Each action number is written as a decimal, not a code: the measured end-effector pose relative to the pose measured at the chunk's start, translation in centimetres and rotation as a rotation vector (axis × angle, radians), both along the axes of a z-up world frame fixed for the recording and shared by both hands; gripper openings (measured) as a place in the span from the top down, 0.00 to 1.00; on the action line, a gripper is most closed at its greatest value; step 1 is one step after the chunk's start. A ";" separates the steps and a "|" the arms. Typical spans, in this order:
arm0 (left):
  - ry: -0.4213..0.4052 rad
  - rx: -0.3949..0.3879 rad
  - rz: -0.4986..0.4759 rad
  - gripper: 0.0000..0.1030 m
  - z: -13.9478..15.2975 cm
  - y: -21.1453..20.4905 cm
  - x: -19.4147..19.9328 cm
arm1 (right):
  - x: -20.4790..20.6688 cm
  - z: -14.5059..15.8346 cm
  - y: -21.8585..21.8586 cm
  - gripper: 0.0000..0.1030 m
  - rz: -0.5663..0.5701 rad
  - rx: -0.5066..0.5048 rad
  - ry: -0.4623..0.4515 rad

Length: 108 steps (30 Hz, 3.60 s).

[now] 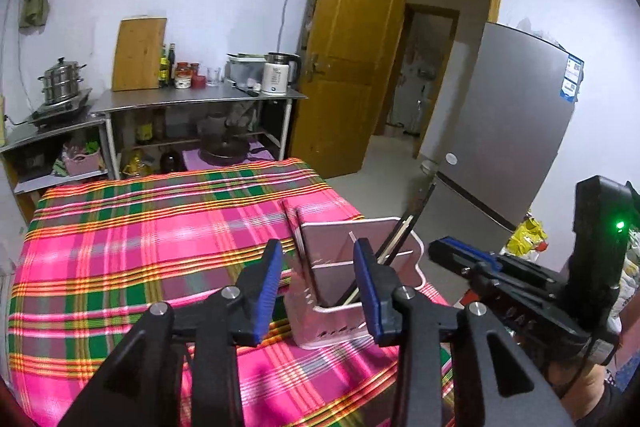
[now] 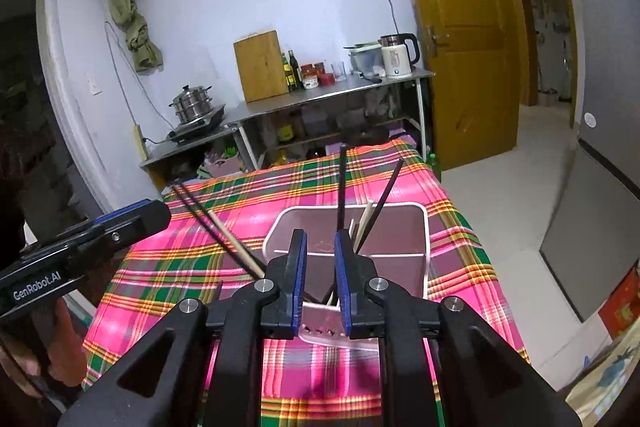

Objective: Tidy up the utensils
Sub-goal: 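Lower both chopsticks into the pink basket and open both tools, then grasp a black chopstick with the left tool while the right tool grasps another black chopstick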

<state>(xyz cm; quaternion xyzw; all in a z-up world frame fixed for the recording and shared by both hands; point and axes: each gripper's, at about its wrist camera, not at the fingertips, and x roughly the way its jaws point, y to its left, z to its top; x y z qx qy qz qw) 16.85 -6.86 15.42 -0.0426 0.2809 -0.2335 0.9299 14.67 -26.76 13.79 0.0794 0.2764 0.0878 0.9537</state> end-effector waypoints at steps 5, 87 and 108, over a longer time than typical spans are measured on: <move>0.007 0.004 0.058 0.63 -1.2 1.5 -1.4 | -1.4 -0.6 0.9 0.86 0.022 -0.001 -0.006; 0.339 0.164 0.441 0.70 -19.9 12.5 0.3 | 1.4 -14.2 13.8 0.85 0.319 -0.056 0.298; 0.378 0.126 0.392 0.82 -19.8 14.6 4.6 | 8.4 -18.2 20.0 0.86 0.336 -0.158 0.383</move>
